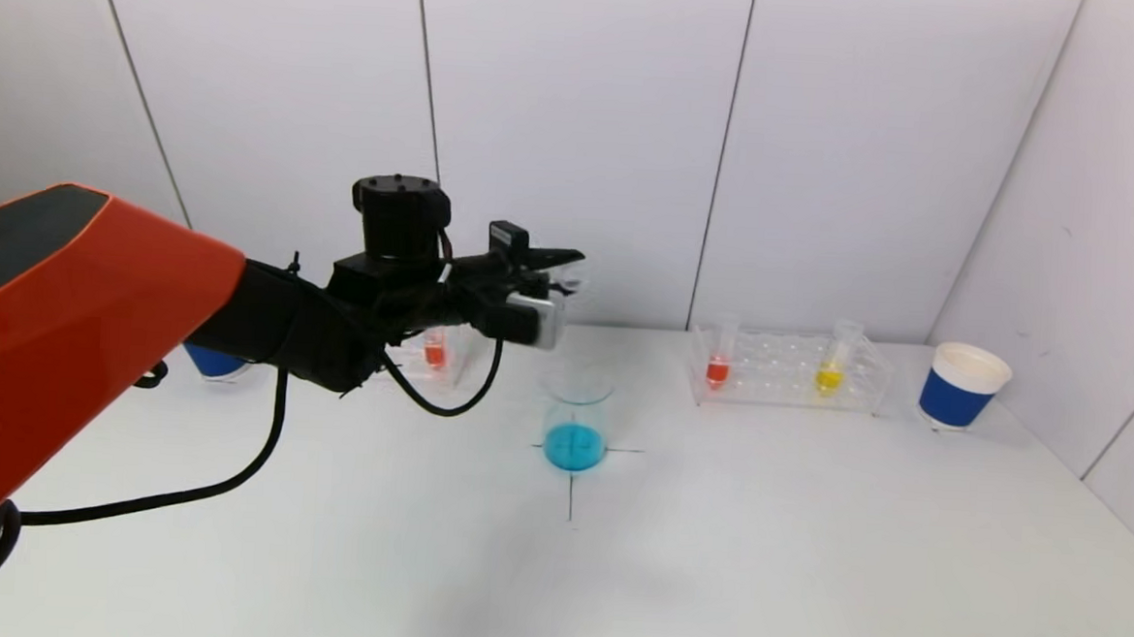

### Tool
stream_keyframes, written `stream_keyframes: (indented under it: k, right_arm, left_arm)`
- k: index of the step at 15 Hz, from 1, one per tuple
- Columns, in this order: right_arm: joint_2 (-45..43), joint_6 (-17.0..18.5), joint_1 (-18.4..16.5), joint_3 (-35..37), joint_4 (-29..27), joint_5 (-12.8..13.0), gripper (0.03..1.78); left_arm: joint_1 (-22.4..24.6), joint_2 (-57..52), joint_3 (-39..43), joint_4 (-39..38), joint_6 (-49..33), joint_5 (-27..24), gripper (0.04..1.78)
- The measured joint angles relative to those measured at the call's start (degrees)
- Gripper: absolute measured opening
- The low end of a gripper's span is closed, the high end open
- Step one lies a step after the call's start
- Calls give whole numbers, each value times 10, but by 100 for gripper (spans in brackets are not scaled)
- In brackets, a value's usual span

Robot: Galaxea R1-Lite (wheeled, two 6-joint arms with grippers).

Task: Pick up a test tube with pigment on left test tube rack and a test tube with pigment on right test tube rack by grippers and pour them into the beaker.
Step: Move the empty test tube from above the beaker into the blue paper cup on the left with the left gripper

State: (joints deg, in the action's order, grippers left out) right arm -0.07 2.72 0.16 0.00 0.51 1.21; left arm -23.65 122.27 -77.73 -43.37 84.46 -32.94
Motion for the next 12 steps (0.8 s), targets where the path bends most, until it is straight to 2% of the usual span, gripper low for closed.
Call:
stream_keyframes:
  k: [2,5,10,12]
  right_arm:
    - [0,0,0,0,0,0,177]
    - [0,0,0,0,0,0,177]
    - [0,0,0,0,0,0,177]
    - [0,0,0,0,0,0,177]
  left_arm:
    - [-3,-14,-2,-38,-104,50,44]
    - [-4,-44,-4,-49,-255,144,44]
    - [1,-88,-30,-28,-463,312,44]
    - [9,-100,-68,14,-528,381,44]
